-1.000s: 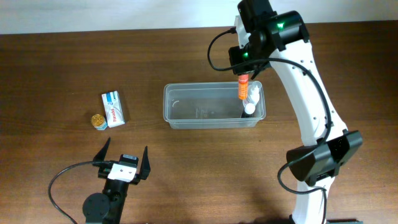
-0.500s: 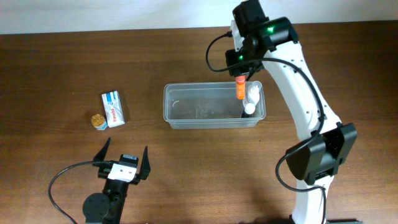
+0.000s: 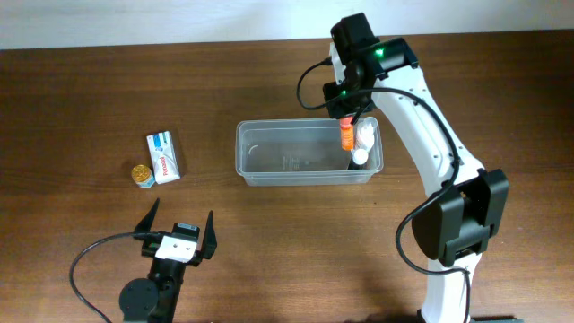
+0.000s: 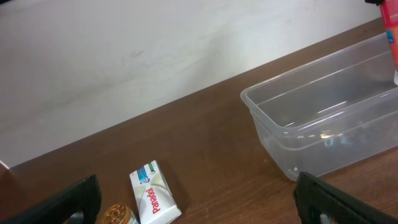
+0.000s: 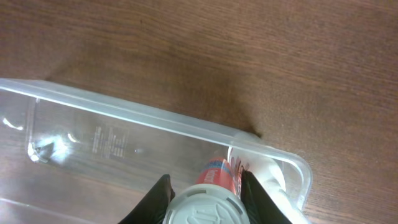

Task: Pack container
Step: 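Lower the orange tube into the container and open the right gripper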

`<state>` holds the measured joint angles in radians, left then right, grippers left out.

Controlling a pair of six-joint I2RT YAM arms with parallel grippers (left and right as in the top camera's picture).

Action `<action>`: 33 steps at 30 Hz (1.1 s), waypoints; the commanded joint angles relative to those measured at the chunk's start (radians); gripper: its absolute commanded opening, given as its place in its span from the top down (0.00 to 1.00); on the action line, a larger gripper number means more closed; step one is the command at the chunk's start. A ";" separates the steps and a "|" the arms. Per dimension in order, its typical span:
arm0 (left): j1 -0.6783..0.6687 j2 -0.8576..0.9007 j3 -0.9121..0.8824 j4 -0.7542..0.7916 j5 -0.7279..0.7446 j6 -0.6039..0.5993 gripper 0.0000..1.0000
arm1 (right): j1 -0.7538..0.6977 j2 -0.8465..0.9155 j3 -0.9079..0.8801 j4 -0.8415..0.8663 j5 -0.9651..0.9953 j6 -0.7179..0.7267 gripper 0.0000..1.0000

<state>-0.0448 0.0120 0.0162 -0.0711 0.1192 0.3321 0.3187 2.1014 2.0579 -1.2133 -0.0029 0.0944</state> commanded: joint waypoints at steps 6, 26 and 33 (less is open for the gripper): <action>0.005 -0.007 -0.008 0.002 -0.007 -0.006 0.01 | 0.008 0.002 -0.047 0.039 0.042 -0.013 0.74; 0.005 -0.007 -0.008 0.002 -0.007 -0.006 0.01 | 0.008 0.015 -0.059 0.044 0.064 -0.013 0.73; 0.005 -0.007 -0.008 0.002 -0.007 -0.006 0.00 | 0.008 0.017 -0.059 0.044 0.064 -0.013 0.73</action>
<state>-0.0448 0.0120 0.0162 -0.0711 0.1192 0.3321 0.3187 2.1105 2.0041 -1.1728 0.0353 0.0891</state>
